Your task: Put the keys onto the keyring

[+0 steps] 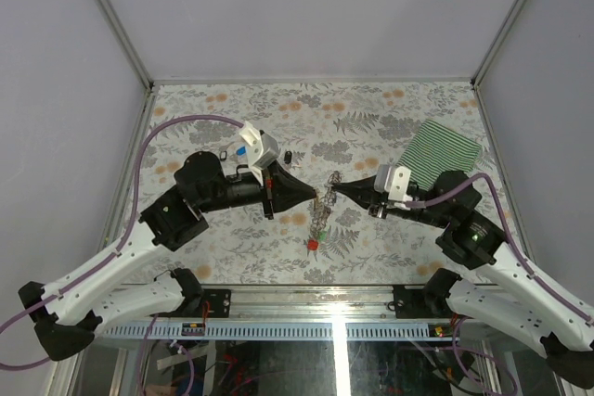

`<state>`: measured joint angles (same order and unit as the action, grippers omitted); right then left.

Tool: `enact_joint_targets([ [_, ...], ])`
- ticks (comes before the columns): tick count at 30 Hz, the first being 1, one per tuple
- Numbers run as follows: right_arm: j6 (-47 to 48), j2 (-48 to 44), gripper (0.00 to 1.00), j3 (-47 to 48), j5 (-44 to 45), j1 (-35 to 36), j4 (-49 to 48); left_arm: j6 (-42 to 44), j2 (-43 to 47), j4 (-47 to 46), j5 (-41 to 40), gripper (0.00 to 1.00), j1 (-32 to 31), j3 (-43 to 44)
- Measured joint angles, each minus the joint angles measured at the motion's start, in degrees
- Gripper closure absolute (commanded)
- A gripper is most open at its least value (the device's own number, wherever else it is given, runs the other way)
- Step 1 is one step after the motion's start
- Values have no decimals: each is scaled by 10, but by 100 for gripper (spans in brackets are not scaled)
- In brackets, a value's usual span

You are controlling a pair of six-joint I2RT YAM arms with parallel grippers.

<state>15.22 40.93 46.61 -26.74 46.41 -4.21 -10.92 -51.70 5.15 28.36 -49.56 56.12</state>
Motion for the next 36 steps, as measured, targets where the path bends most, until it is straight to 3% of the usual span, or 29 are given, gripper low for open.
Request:
enact_joint_targets([
  [7, 23, -12, 100, -1, -49, 0, 5, 17, -1, 2, 11, 100, 0, 3],
  [12, -10, -4, 100, 16, -64, 0, 28, 54, 3, 18, 11, 100, 0, 11],
  [22, -170, 46, 100, 101, -80, 0, 55, 148, 54, 16, 5, 100, 0, 10],
  [36, -384, 98, 100, 106, -130, 0, -21, 226, 68, 10, 1, 100, 0, 4],
])
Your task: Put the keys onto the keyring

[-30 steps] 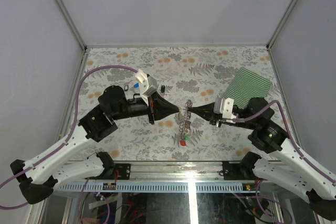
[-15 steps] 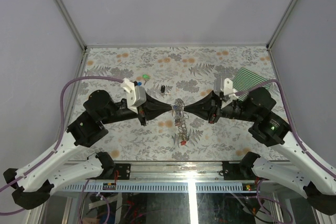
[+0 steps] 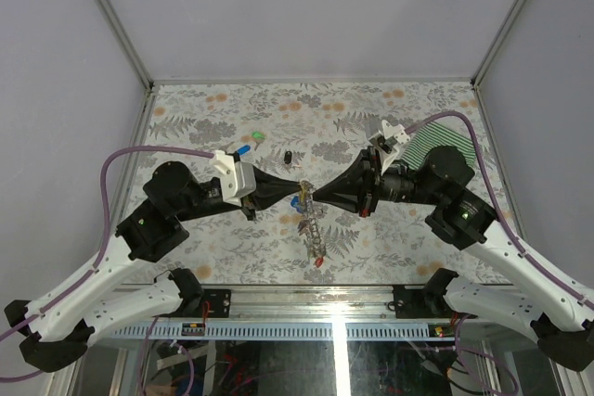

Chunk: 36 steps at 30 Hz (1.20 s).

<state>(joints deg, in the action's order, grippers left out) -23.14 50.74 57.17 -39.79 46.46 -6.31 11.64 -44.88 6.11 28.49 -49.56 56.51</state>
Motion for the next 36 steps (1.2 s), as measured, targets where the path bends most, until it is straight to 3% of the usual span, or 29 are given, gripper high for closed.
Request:
enact_joint_targets([
  [36, -75, 9, 100, 0, 59, 0, -6, 11, -8, 7, 11, 100, 0, 18],
])
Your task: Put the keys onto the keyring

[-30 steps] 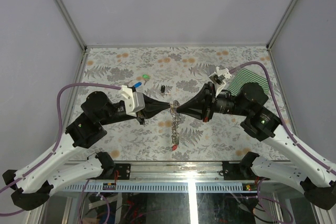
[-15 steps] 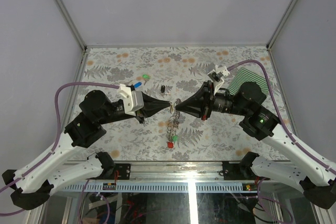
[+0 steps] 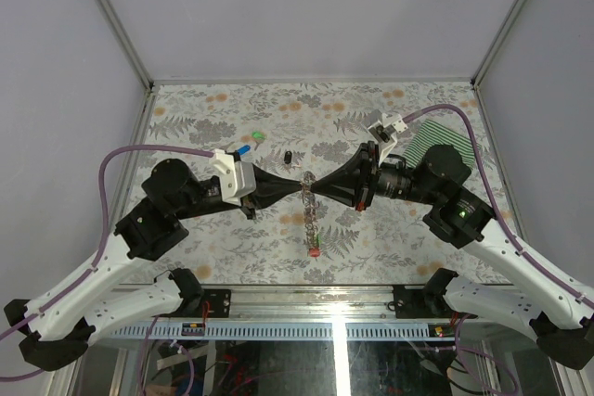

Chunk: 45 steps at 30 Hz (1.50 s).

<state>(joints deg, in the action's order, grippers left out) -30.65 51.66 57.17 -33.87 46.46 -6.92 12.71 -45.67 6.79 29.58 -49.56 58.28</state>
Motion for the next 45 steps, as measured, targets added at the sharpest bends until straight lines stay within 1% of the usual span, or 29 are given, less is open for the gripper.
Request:
enact_joint_targets([
  [28, -22, -1, 100, 0, 38, 0, -3, 6, -10, 7, 10, 100, 1, 1],
  [45, -42, -18, 100, -24, 60, 1, -28, 7, -9, 7, -9, 100, 1, 1],
])
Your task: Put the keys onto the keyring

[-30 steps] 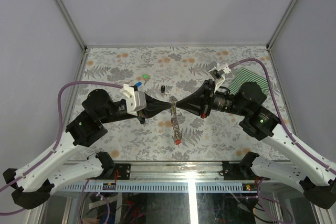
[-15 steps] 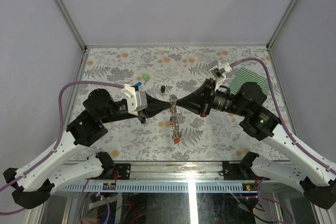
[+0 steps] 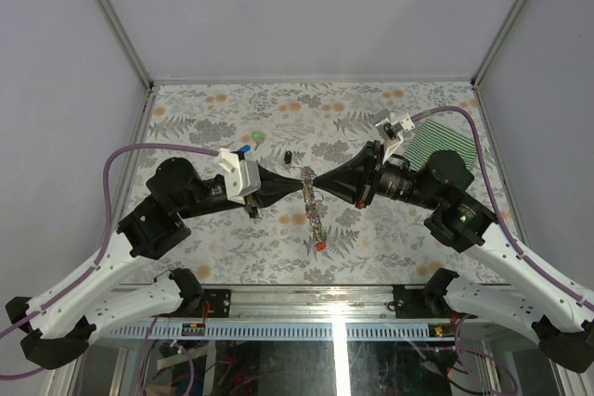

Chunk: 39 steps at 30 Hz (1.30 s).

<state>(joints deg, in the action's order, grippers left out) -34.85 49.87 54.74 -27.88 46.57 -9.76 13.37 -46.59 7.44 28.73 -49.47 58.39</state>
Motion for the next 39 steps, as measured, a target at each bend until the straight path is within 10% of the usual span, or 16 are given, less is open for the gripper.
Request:
enact_joint_targets([
  [39, 14, 10, 100, 4, -18, 0, 13, 0, -4, -1, -18, 100, 0, 0],
])
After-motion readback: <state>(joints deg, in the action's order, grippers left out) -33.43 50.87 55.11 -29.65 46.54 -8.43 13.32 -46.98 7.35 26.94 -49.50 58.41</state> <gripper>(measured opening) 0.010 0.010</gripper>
